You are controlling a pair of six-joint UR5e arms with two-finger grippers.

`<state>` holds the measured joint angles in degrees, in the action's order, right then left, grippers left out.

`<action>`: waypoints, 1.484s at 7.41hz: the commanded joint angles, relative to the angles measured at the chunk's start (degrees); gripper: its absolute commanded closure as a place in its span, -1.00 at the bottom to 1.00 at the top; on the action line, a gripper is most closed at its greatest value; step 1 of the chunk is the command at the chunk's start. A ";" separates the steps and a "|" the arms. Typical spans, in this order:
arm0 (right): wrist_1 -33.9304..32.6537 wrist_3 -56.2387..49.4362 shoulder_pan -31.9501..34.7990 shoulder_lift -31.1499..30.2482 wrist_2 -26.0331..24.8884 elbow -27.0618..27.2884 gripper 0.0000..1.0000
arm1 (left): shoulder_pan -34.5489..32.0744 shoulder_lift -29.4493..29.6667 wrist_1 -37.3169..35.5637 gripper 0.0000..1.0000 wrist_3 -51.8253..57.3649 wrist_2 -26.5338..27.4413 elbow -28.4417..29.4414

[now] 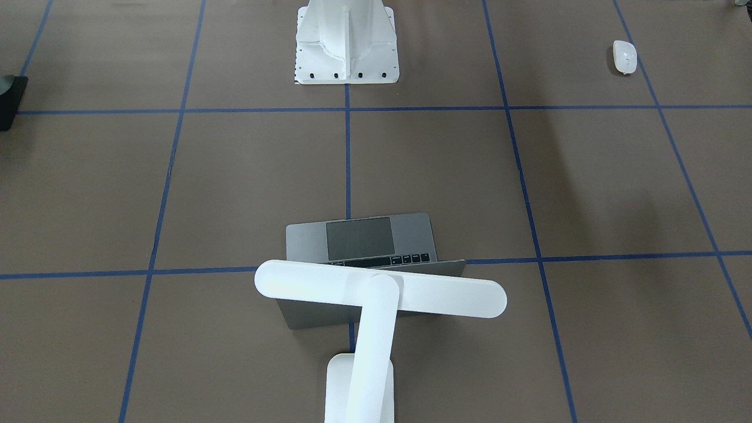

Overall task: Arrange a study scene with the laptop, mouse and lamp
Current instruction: 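Carry the dark grey lamp shade with the right gripper toward the table, then lower the dark grey pad with the right gripper beside the laptop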

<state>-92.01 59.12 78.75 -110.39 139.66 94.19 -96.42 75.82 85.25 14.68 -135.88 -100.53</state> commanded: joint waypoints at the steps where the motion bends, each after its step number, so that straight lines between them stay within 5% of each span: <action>1: -0.01 0.73 0.09 5.68 -0.18 1.61 1.00 | 0.00 0.03 0.00 -1.00 0.00 0.00 0.07; 7: 0.26 24.87 -0.61 25.72 0.52 1.70 1.00 | 0.00 0.03 0.00 -1.00 -0.26 0.00 0.60; 11: 0.70 46.03 -11.84 37.49 -0.79 3.01 1.00 | 0.00 0.03 0.00 -1.00 -0.35 0.00 0.77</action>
<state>-91.37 98.38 70.41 -76.89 139.56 96.82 -96.42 75.90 85.25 14.36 -135.90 -99.80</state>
